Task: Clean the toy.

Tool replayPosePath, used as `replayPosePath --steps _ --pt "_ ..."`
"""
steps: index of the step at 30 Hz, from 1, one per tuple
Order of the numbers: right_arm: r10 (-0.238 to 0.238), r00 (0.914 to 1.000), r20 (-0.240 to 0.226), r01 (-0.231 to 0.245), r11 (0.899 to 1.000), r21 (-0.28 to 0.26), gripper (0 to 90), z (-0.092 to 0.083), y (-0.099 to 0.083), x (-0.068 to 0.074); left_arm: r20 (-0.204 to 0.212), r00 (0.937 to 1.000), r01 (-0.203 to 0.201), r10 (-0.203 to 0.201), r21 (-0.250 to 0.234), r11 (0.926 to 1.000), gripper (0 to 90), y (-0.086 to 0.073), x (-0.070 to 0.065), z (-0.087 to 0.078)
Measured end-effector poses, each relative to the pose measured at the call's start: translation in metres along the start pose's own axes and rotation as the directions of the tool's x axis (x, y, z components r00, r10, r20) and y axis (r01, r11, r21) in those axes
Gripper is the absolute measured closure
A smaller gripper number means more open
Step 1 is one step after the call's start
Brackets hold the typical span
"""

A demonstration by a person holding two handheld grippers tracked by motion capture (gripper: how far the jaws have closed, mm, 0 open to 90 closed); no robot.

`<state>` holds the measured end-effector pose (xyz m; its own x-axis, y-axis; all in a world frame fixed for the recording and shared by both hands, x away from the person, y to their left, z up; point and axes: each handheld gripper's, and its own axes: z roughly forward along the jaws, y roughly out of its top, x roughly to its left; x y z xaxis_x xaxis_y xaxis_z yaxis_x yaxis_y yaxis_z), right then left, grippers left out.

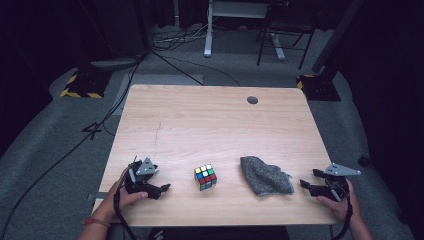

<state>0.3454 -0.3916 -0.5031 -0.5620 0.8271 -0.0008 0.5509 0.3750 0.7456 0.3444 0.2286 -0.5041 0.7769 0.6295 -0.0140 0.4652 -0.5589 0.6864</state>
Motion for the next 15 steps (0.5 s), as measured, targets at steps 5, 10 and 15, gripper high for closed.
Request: replayPosePath --steps 5,10,15 --pt "0.002 1.0000 0.002 -0.002 1.000 0.000 24.8 -0.0001 -0.0001 0.0003 0.000 1.0000 0.000 0.000 0.000 1.0000 13.3 0.0000 0.0000 0.0000" --pt "0.000 1.0000 -0.003 0.000 1.000 0.000 24.9 0.0000 0.0000 -0.0003 0.000 1.0000 0.000 0.000 0.000 1.0000 13.3 0.0000 0.0000 0.0000" --pt "-0.002 1.0000 -0.004 0.002 1.000 -0.001 24.9 0.0002 0.0002 -0.0007 0.000 1.0000 0.000 0.000 0.000 1.0000 13.3 0.0000 0.0000 0.0001"
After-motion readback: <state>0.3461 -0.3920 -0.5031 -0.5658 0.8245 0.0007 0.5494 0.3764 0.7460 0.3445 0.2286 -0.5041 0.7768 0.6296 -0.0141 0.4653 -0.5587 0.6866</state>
